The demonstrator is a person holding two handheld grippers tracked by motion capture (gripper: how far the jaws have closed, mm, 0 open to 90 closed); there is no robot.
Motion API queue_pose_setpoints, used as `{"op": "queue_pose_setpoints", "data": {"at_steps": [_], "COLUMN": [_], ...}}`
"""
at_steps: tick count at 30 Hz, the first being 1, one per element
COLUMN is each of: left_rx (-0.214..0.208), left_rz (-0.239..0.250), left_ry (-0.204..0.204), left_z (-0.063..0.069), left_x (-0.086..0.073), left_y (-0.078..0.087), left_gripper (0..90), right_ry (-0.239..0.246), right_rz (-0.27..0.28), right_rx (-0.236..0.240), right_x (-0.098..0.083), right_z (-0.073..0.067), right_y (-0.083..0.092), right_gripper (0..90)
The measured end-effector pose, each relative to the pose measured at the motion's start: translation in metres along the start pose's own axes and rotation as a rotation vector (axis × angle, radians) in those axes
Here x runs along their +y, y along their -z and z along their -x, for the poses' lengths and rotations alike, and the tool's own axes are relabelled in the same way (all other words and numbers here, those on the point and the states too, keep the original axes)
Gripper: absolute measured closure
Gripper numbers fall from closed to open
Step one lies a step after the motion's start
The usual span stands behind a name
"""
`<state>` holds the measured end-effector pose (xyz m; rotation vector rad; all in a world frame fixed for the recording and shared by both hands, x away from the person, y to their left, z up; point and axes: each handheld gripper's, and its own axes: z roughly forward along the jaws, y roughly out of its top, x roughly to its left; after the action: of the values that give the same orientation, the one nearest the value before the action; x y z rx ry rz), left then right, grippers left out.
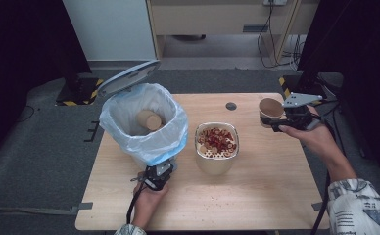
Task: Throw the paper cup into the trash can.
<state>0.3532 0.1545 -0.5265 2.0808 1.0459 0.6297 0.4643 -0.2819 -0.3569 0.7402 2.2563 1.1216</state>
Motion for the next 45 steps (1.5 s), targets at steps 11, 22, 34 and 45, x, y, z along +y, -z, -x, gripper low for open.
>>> {"op": "queue_pose_setpoints", "data": {"at_steps": [11,22,34,45], "left_rx": [0.007,0.008,0.007,0.007], "left_rz": [0.001,0.0,-0.001,0.002], "left_ry": [-0.005,-0.007,-0.007,-0.006], "left_z": [0.001,0.001,0.001,0.001], "left_x": [0.0,0.0,0.0,0.0], "left_y": [0.0,0.0,0.0,0.0], "left_gripper": [88.9,88.9,88.9,88.9], "right_ry": [-0.012,-0.053,-0.127,-0.139], "right_rz": [0.016,0.034,0.03,0.013], "right_rx": [0.016,0.032,0.086,0.105], "right_x": [0.009,0.015,0.027,0.044], "right_z": [-0.002,0.004,0.005,0.003], "right_y": [0.003,0.012,0.012,0.011], "right_gripper": [34.2,34.3,34.2,34.2]}}
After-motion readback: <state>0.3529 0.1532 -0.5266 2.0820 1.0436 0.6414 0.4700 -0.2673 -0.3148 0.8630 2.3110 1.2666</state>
